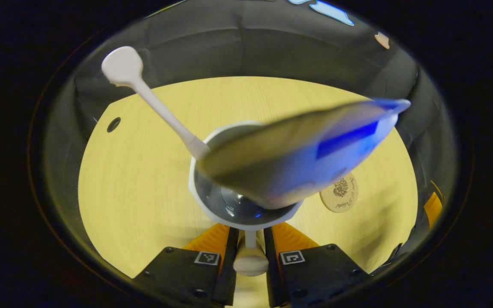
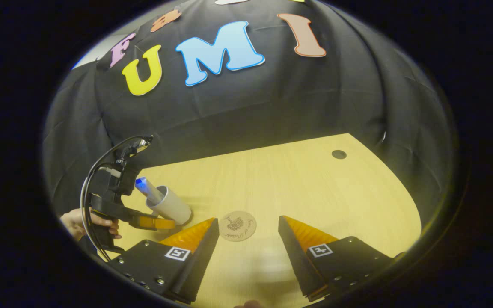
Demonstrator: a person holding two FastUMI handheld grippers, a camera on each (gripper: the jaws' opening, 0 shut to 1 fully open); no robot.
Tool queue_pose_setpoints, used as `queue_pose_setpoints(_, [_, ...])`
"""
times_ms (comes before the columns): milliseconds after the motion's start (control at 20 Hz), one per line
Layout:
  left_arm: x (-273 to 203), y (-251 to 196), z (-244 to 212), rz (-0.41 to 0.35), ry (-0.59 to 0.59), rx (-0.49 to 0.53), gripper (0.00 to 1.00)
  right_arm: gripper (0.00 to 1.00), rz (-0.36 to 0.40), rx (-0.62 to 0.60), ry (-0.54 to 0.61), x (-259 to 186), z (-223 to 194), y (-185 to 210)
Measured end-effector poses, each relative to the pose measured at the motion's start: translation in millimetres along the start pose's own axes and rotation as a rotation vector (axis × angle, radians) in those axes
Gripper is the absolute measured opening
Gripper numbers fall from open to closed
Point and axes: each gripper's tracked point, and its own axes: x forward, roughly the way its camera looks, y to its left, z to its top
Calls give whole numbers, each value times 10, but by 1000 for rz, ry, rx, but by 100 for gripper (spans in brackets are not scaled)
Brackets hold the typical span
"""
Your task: Put the toothbrush and toothpaste on the desktop into the cup, then pick up the cup and place it on the coaster on the desktop.
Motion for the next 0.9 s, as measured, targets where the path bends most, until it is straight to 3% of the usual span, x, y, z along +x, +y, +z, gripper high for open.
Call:
queue_pose_setpoints(250, [11, -407, -8, -32, 4, 40, 37, 80, -17, -2, -15, -87, 28, -136])
queue_pose_setpoints(300, [12, -494, -9, -39, 5, 47, 37, 85, -19, -1, -16, -106, 25, -171])
queue_pose_setpoints(350, [17, -575, -20, -45, 6, 56, 36, 80, -21, 3, -16, -128, 25, -196])
queue_pose_setpoints(400, [21, -661, -25, -52, 9, 65, 37, 84, -23, 7, -19, -156, 34, -228])
queue_pose_setpoints(750, [22, -1267, -30, -86, 19, 114, 37, 85, -45, 13, -34, -305, 34, -515])
queue_pose_setpoints(800, [18, -1326, -13, -86, 20, 118, 37, 80, -47, 14, -36, -330, 33, -557])
queue_pose_setpoints(900, [19, -1420, 23, -86, 27, 121, 37, 80, -51, 22, -40, -372, 33, -634])
